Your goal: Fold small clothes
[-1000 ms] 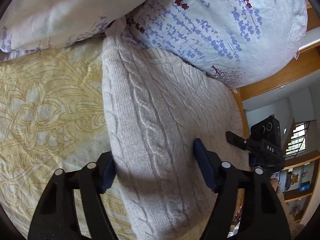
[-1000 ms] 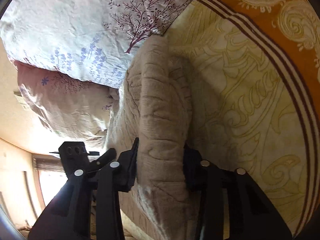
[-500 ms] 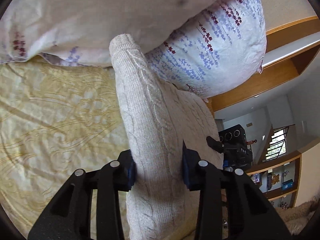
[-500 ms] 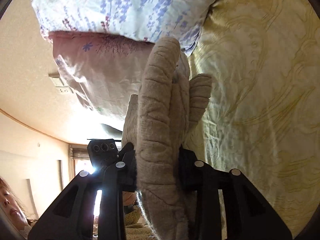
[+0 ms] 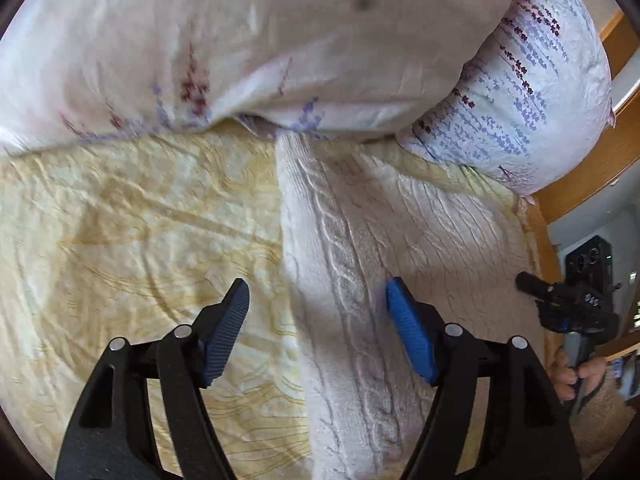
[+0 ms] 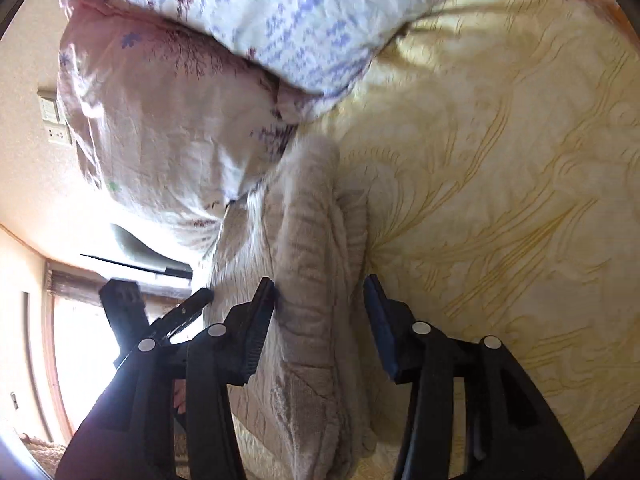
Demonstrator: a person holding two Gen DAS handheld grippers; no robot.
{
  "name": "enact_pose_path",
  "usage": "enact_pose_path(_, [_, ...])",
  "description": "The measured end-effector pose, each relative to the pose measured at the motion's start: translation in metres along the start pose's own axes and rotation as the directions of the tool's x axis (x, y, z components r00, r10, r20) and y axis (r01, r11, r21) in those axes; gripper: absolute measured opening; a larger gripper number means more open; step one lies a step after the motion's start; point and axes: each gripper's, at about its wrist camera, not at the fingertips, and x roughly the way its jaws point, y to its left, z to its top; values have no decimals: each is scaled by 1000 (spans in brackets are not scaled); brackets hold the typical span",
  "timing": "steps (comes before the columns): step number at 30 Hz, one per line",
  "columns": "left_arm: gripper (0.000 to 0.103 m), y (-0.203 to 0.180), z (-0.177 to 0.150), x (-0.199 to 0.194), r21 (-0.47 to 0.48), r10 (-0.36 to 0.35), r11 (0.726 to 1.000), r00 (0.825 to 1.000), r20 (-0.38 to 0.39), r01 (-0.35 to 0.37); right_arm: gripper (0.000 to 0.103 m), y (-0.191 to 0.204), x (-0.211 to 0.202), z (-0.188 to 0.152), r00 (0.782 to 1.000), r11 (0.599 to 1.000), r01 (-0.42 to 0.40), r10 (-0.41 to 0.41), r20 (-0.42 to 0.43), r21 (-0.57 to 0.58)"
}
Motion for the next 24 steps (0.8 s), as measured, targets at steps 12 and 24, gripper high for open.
enact_pose_path(12, [87,-101,-33,9,376,4,926,1000,15,-9,9,-4,10,22,972,966,236,-236,15,-101])
enact_pose_path(24, [90,-89,-50,-14,316,87,940,987,133,-126,21,47,-40,-29,933,863,346,-277,229,-368])
